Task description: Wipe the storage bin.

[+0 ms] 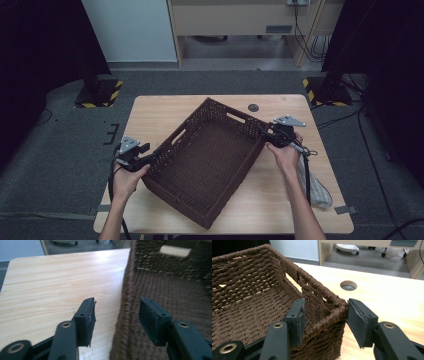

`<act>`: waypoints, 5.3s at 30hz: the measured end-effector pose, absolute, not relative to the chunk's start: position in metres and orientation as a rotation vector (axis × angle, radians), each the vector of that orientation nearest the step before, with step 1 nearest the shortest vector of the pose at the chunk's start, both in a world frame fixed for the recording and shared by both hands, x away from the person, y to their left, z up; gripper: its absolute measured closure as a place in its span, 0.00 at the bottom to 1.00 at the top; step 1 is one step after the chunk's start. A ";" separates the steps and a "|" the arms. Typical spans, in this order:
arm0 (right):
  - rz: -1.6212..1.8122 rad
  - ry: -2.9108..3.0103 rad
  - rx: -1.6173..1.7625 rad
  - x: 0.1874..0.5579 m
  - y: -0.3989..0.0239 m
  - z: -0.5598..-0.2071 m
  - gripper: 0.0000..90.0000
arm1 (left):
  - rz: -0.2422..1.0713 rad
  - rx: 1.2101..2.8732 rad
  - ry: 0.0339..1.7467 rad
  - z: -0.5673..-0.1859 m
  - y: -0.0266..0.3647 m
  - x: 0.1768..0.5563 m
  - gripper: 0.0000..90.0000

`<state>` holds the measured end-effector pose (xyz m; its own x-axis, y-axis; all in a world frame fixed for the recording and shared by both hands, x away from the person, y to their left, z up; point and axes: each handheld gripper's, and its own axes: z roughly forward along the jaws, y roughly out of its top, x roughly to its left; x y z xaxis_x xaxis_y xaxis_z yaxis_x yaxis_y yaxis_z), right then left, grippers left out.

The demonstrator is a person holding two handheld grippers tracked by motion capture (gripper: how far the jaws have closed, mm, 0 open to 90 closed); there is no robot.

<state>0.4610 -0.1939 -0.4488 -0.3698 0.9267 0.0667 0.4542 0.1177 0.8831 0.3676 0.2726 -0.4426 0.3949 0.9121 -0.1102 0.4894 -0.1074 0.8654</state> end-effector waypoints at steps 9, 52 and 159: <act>1.258 1.872 1.298 0.477 -0.199 -0.456 0.67 | 0.569 1.768 1.288 -0.451 0.290 0.351 0.56; 1.231 2.033 1.231 0.400 -0.217 -0.445 0.70 | 0.705 1.625 1.422 -0.453 0.297 0.405 0.68; 1.341 1.997 1.165 0.390 -0.207 -0.454 0.77 | 0.647 1.737 1.308 -0.457 0.281 0.405 0.60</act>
